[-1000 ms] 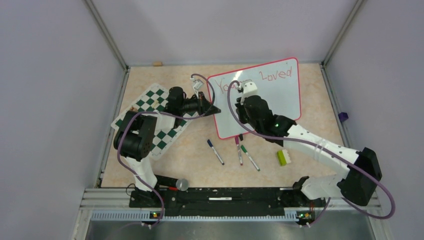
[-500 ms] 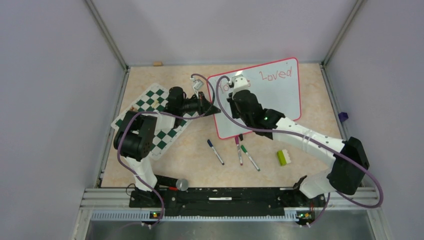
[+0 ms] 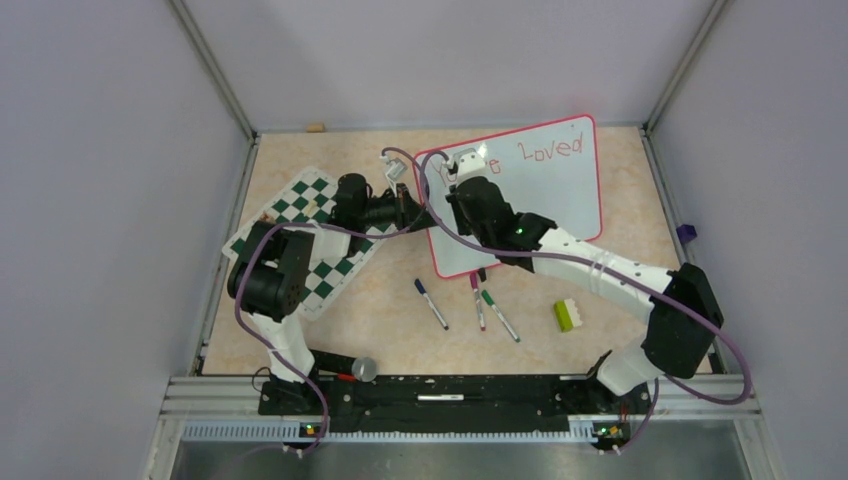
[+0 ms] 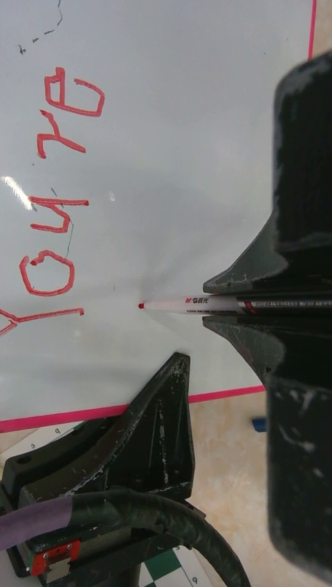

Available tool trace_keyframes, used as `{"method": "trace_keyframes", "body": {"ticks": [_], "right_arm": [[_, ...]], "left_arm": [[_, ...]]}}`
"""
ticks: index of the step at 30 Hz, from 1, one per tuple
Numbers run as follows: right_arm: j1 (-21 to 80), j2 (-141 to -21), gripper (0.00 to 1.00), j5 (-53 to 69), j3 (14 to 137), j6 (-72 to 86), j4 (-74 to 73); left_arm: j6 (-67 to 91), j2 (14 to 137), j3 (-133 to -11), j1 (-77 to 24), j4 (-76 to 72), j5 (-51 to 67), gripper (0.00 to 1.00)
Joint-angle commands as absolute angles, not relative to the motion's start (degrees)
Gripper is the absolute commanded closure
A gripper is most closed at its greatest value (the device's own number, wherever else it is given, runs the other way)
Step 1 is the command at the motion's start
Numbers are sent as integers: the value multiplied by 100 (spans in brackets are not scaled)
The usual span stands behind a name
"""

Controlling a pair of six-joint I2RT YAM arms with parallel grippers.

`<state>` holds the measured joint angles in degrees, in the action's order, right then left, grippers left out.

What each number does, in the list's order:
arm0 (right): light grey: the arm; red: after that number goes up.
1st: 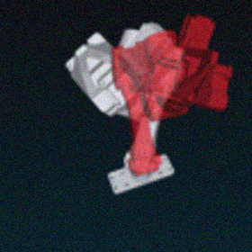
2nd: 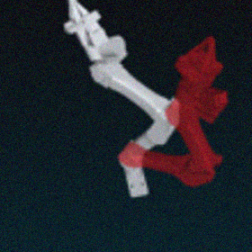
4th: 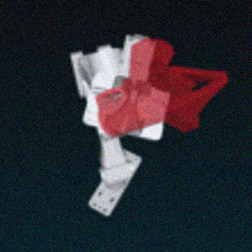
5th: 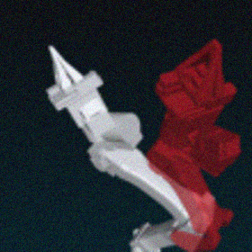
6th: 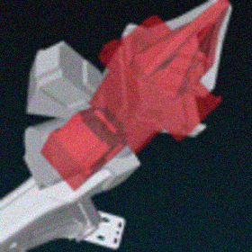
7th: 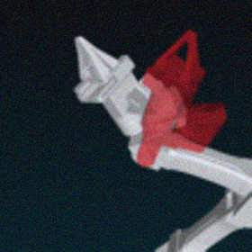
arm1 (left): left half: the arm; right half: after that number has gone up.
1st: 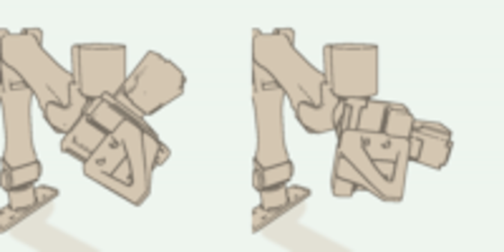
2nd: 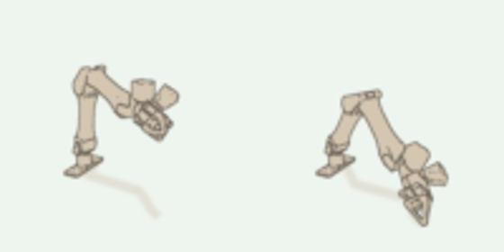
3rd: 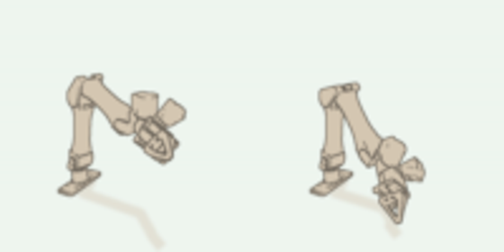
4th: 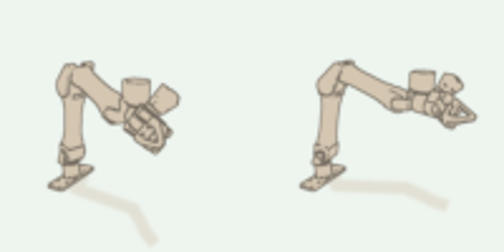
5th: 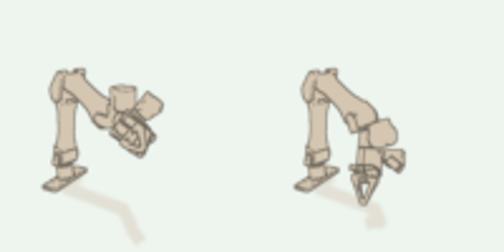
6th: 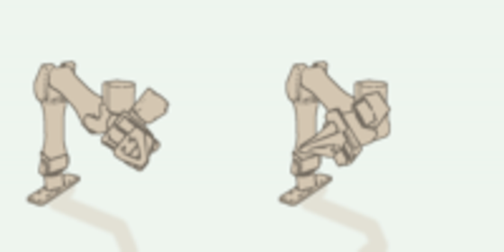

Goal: Write a sentence on the whiteboard

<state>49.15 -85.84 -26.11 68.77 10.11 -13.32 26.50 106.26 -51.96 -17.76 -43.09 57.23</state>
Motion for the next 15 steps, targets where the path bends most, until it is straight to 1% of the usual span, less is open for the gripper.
{"method": "trace_keyframes", "body": {"ticks": [1,15], "right_arm": [[4975,-8670,100,-2796,7034,1078,-1461],[4979,-8238,100,-2650,6453,1333,-1720]], "left_arm": [[1617,10844,-5036,-1856,-4219,5537,100],[1609,10831,-5029,-1852,-4217,5537,100]]}}
